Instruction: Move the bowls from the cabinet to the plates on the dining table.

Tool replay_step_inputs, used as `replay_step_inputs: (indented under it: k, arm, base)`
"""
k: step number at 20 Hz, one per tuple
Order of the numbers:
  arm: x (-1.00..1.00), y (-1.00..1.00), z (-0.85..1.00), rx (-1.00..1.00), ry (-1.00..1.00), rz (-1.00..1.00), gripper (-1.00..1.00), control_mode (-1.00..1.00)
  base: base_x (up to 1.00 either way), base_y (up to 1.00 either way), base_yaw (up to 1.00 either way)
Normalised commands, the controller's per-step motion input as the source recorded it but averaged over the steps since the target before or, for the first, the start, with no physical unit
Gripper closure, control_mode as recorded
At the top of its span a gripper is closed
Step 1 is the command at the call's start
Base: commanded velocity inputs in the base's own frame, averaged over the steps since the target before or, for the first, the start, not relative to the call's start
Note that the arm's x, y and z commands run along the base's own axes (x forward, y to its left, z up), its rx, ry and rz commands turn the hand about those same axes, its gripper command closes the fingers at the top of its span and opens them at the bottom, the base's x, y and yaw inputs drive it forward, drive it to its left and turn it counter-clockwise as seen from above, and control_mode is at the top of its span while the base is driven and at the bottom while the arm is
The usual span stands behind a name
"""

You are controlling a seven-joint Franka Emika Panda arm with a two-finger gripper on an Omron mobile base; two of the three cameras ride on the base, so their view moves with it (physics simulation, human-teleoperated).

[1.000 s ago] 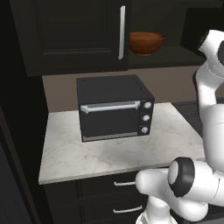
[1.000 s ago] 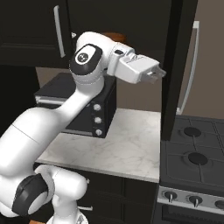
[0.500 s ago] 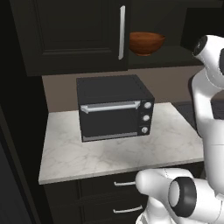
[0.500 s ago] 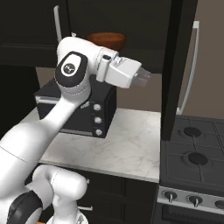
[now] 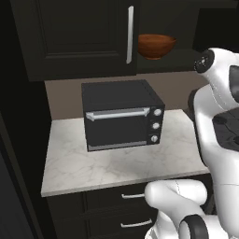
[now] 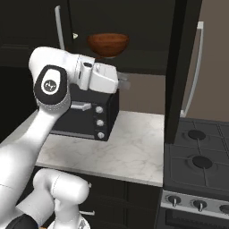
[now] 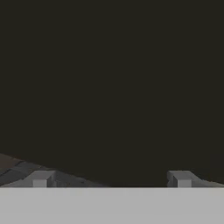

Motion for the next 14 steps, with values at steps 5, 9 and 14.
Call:
replay_step_inputs:
  k: [5, 9, 14]
  arm:
    - [0.19, 0.52, 0.0, 0.02, 0.02, 0.29, -1.0, -1.0]
    - [0.26, 0.5, 0.02, 0.03, 0.05, 0.28, -1.0, -1.0]
    - [0.27, 0.51, 0.01, 0.02, 0.03, 0.28, -1.0, -1.0]
  base:
    - [0.0, 0.0, 0.0]
    - [0.0, 0.0, 0.0]
    - [0.0, 0.0, 0.0]
